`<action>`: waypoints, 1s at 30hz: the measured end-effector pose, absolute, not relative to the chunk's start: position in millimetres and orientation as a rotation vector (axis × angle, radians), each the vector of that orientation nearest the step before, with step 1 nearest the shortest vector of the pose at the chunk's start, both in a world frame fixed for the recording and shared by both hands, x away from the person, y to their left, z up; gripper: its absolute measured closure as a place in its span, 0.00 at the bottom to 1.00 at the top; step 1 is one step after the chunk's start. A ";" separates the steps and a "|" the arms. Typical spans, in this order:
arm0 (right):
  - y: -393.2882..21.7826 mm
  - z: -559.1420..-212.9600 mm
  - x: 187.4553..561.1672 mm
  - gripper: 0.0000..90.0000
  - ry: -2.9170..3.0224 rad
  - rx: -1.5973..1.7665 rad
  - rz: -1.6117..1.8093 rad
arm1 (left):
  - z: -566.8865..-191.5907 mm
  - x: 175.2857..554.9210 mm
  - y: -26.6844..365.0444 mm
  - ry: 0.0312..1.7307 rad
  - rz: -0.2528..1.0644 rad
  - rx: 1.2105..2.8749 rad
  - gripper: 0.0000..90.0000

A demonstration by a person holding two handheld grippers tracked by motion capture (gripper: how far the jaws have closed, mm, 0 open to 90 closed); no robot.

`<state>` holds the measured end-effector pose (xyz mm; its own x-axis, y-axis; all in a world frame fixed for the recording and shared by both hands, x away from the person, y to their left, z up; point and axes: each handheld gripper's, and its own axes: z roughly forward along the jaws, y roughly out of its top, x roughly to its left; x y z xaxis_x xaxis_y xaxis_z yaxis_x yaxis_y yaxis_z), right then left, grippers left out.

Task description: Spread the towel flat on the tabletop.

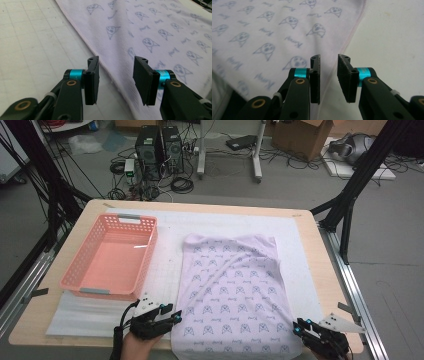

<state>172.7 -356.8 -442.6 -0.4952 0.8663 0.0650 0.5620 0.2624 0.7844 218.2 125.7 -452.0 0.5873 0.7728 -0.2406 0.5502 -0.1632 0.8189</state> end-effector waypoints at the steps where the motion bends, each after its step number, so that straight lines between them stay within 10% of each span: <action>1: -355.1 -443.4 177.3 0.80 2.159 1.302 1.087 | -452.1 221.1 124.0 1.078 0.281 1.845 0.61; 6: -349.4 -450.0 192.8 0.80 2.176 1.320 1.042 | -455.9 223.5 111.0 1.052 0.290 1.901 0.63; 9: -349.7 -450.7 191.1 0.97 2.195 1.314 1.086 | -454.0 221.8 110.8 1.059 0.326 1.941 0.93; 12: -350.2 -449.9 186.4 0.98 2.210 1.309 1.086 | -453.6 218.0 117.0 1.090 0.310 1.919 0.97; 24: -353.9 -445.9 146.7 0.99 2.309 1.259 1.124 | -447.1 195.3 142.9 1.086 0.293 1.886 0.97; 30: -362.7 -444.7 142.7 0.91 2.292 1.312 1.113 | -450.9 203.3 133.4 1.073 0.279 1.854 0.68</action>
